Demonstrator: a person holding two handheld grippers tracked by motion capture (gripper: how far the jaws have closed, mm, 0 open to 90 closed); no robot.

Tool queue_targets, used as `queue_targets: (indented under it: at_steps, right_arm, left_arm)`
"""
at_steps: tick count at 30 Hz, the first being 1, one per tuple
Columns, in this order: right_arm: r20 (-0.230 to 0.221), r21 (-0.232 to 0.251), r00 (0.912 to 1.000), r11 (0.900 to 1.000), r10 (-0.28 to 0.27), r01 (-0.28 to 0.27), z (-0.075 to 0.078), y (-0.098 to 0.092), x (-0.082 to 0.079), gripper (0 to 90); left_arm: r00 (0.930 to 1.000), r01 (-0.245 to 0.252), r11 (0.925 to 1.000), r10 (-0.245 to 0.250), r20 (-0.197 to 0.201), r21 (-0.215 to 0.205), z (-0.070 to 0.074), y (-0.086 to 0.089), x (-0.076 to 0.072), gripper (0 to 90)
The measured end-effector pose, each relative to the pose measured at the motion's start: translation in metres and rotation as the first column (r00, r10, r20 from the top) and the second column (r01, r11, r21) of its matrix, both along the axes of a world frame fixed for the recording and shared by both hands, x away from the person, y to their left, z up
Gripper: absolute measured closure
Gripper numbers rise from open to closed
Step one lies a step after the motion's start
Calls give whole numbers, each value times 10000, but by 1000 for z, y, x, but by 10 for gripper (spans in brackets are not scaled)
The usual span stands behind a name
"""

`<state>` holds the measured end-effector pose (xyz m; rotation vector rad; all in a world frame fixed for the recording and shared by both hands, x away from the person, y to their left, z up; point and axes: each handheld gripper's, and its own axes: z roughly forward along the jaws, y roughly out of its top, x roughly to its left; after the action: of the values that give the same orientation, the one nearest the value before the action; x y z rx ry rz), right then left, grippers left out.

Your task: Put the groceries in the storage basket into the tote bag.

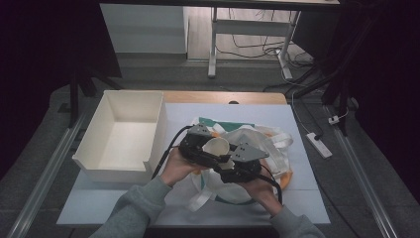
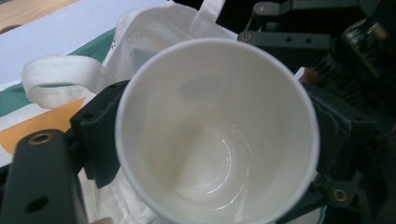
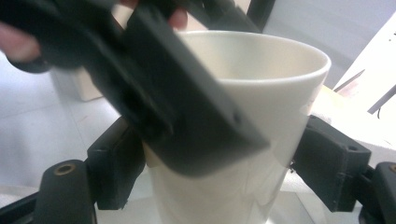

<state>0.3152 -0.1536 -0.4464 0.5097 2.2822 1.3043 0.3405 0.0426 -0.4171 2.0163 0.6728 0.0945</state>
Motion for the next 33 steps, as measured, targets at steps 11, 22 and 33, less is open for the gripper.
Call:
queue_targets:
  at_steps: [11,22,33]
  right_arm:
    - [50,-3,9995,9995,-311,311,-1,-9,3,217]
    - [142,65,9975,9976,-691,690,1,-21,6,217]
    - [-49,181,9860,9858,-1667,1667,-2,-45,22,217]
  left_arm:
    - [9980,-388,9975,417,485,-587,16,24,-8,161]
    - [9935,-796,9954,836,778,-530,25,48,-11,171]
    - [9875,-1364,9901,1385,754,-333,24,76,-10,182]
